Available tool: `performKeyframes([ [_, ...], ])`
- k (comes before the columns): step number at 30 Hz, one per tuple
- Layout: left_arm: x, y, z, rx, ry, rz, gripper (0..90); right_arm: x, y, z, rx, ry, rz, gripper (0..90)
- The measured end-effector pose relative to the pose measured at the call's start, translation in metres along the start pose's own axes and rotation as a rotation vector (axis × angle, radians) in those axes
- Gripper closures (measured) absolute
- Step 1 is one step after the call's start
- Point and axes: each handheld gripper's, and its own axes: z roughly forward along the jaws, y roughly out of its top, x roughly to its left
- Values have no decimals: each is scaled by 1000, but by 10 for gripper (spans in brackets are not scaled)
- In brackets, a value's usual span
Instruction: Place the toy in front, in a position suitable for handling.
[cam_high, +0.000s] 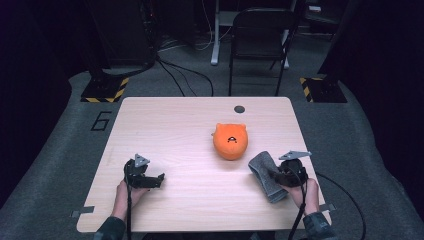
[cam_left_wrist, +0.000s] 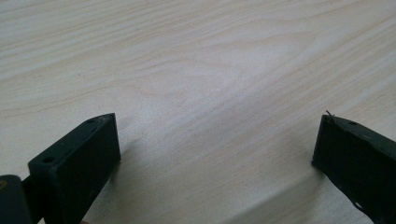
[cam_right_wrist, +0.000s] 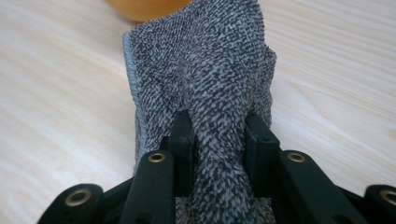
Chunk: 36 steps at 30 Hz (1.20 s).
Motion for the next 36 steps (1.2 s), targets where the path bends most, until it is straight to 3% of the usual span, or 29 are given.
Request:
performKeyframes([
  [4, 0, 0, 0, -2, 1, 0, 5, -15, 1, 0, -12, -25, 54, 685],
  [9, 0, 0, 0, -2, 0, -1, 5, -30, 4, 3, -19, -52, 79, 679],
  [17, 0, 0, 1, -9, 2, 2, 5, -55, 13, 19, -17, -103, 162, 679],
  [23, 0, 0, 1, -11, 3, 2, 5, -64, 19, 26, -22, -124, 185, 678],
  [36, 0, 0, 1, -12, 3, 1, 5, -75, 27, 45, -10, -243, 216, 663],
])
